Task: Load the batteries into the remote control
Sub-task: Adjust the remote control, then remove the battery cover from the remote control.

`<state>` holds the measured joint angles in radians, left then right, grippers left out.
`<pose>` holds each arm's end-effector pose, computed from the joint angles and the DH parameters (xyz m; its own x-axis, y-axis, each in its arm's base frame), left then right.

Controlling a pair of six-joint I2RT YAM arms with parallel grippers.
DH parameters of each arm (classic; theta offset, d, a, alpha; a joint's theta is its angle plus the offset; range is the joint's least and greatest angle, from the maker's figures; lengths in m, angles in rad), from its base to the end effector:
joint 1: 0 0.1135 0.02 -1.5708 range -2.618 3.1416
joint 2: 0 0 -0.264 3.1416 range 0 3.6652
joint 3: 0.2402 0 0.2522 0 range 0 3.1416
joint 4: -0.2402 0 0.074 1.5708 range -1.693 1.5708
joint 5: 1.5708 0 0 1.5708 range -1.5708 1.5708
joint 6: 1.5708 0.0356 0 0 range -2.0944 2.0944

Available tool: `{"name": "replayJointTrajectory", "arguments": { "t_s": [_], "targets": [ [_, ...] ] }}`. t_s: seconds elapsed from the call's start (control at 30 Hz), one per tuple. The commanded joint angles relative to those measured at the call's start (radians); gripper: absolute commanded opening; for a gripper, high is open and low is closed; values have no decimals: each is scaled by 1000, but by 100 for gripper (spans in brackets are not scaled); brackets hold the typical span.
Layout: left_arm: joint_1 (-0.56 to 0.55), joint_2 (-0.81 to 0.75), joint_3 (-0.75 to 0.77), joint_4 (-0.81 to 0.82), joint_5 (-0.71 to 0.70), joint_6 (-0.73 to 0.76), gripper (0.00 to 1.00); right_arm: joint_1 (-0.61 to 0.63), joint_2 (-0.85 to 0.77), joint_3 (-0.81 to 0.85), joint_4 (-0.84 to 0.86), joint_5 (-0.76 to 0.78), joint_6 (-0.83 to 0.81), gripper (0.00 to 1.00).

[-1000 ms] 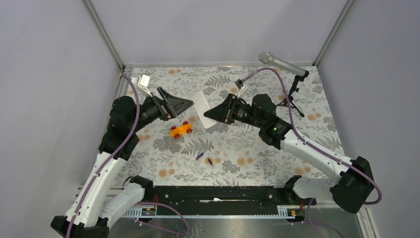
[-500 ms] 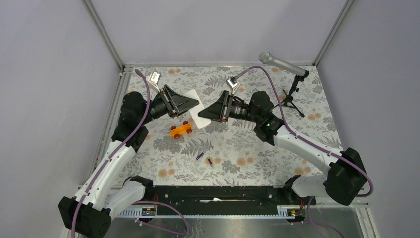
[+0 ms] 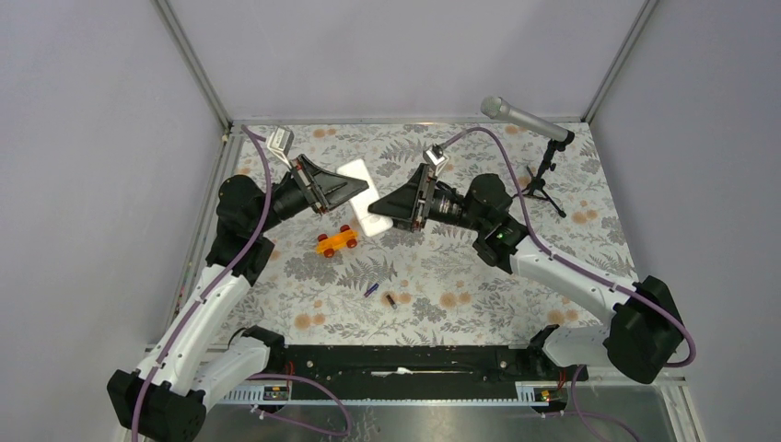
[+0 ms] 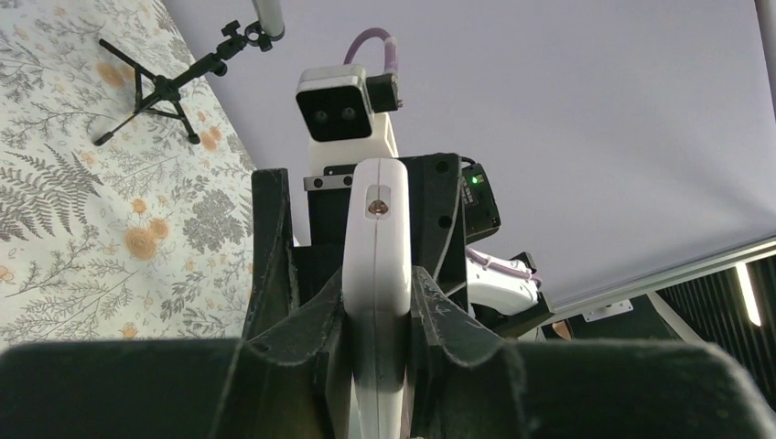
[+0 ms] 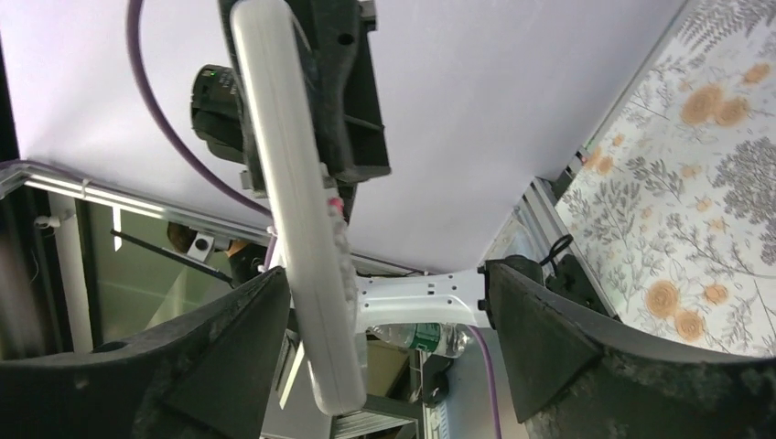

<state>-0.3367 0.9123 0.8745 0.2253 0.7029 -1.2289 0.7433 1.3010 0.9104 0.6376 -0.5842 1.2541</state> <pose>0.1858 -0.0894 0.3919 -0.7432 -0.5014 -0.4429 0.4512 0.1131 -0.8852 0.2072 0.2172 0.3555 -0.8545 0.2912 -0.4301 -0.4695 -0.0787 0.8794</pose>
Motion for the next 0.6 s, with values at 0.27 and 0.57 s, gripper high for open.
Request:
{"name": "replayJointTrajectory", "arguments": {
  "t_s": [0.27, 0.57],
  "targets": [
    [1, -25, 24, 60, -117, -30, 0, 15, -5, -37, 22, 18, 59, 59],
    [1, -50, 70, -81, -239, -60, 0, 16, 12, -90, 81, -20, 49, 20]
  ]
}}
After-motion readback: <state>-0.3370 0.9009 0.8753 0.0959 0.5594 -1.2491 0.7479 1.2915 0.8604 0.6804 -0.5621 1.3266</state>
